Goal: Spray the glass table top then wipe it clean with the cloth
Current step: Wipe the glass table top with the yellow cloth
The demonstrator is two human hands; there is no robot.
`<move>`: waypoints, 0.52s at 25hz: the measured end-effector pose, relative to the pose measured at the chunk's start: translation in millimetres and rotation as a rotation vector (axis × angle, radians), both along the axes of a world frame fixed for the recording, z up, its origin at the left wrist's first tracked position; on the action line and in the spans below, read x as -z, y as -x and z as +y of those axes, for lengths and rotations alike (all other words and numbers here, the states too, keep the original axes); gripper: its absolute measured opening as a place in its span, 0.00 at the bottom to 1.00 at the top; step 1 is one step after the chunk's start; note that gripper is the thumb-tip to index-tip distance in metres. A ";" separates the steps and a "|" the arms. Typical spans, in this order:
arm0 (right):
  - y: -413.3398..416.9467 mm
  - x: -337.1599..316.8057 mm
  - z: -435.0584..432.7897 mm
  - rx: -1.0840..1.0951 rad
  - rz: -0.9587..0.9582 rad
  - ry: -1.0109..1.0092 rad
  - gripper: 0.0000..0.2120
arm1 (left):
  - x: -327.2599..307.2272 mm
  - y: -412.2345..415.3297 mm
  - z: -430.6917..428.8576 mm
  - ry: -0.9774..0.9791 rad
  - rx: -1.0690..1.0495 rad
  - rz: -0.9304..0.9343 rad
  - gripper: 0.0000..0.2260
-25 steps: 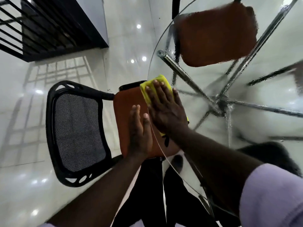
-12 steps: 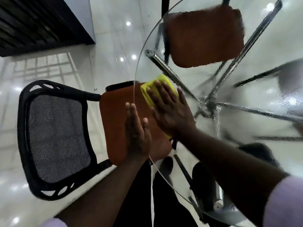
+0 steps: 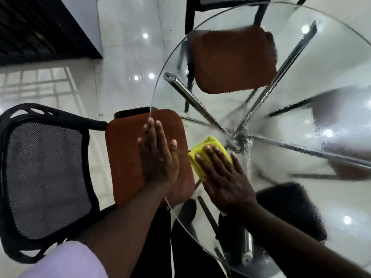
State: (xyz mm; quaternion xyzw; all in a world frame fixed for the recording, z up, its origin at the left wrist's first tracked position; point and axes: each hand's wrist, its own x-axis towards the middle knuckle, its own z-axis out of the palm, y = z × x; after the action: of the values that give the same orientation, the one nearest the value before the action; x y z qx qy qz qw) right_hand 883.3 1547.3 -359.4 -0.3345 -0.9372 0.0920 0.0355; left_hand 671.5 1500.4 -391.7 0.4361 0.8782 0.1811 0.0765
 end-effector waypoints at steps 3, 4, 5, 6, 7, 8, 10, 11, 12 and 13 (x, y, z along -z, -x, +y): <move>47.7 9.1 80.1 0.064 0.005 -0.039 0.29 | 8.6 9.5 0.3 0.024 -0.021 -0.003 0.28; 64.1 11.4 111.2 0.180 0.007 -0.034 0.29 | 10.7 6.2 0.6 0.016 -0.013 0.002 0.28; 77.9 12.8 137.6 0.317 0.006 -0.020 0.30 | 11.4 4.0 0.7 -0.002 -0.004 0.007 0.28; 88.3 13.6 151.9 0.448 0.003 0.014 0.32 | 11.8 3.5 0.6 -0.012 -0.008 0.010 0.28; 96.3 13.9 151.4 0.528 0.010 0.044 0.32 | 11.1 4.4 0.3 -0.017 -0.008 0.012 0.28; 99.8 14.1 138.0 0.551 0.011 0.063 0.32 | 11.6 6.4 -0.1 -0.015 -0.005 0.010 0.28; 89.6 8.1 92.4 0.315 -0.033 0.038 0.32 | 9.3 5.8 -0.4 -0.014 -0.013 -0.006 0.28; 77.0 6.6 76.7 0.104 -0.050 0.017 0.31 | 8.4 4.6 0.7 -0.018 -0.025 -0.008 0.27; 64.2 4.4 74.4 -0.107 -0.056 0.001 0.30 | 5.6 2.9 1.7 -0.011 -0.033 0.003 0.27; 59.0 1.5 88.6 -0.306 -0.050 -0.017 0.30 | 3.5 2.3 2.0 -0.013 -0.035 0.009 0.27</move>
State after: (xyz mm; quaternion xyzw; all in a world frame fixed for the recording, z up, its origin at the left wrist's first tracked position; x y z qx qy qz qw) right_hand 824.2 1635.8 -360.9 -0.1898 -0.9785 0.0800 0.0007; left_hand 669.2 1502.3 -395.2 0.4221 0.8847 0.1860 0.0666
